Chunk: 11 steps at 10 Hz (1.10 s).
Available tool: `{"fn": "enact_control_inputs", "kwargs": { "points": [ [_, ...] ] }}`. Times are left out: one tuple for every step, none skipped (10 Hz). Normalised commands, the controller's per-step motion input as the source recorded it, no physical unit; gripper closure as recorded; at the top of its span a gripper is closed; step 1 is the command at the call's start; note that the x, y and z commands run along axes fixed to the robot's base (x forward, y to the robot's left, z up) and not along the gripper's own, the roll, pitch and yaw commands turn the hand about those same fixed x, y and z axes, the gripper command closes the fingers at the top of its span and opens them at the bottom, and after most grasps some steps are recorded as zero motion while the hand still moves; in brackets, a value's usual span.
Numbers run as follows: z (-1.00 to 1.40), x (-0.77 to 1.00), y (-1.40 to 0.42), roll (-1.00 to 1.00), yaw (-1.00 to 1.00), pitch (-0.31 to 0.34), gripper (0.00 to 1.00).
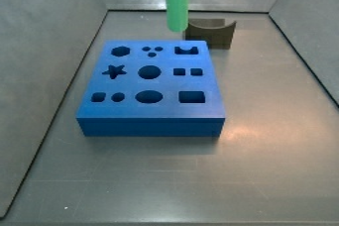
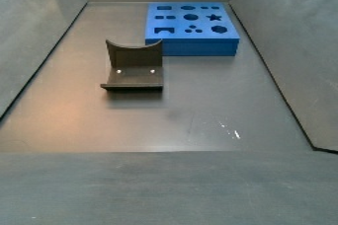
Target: Insert the oval object.
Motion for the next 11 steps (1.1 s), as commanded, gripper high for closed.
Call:
{"fn": "enact_control_inputs", "kwargs": {
  "points": [
    [0.0, 0.01, 0.0, 0.0, 0.0, 0.007, 1.0],
    [0.0, 0.03, 0.0, 0.0, 0.0, 0.0, 1.0],
    [-0.89, 0.0, 0.0, 0.0, -0.07, 0.017, 1.0],
    [-0.77, -0.05, -0.13, 0.0, -0.99, -0.14, 1.0],
    [-0.79, -0.01, 0.0, 0.01, -1.0, -0.084, 1.0],
    [-0.79, -0.02, 0.0, 0.01, -1.0, -0.087, 1.0],
    [-0.79, -0.04, -0.01, 0.0, -1.0, -0.099, 1.0],
    [-0.8, -0.05, -0.01, 0.01, -1.0, -0.094, 1.0],
    [-0.81, -0.07, 0.0, 0.0, -1.0, -0.094, 1.0],
    [-0.72, -0.06, 0.0, -0.02, -1.0, -0.026, 1.0],
    [-0.4, 0.0, 0.0, -0.07, -0.99, 0.047, 1.0]
  ]
}}
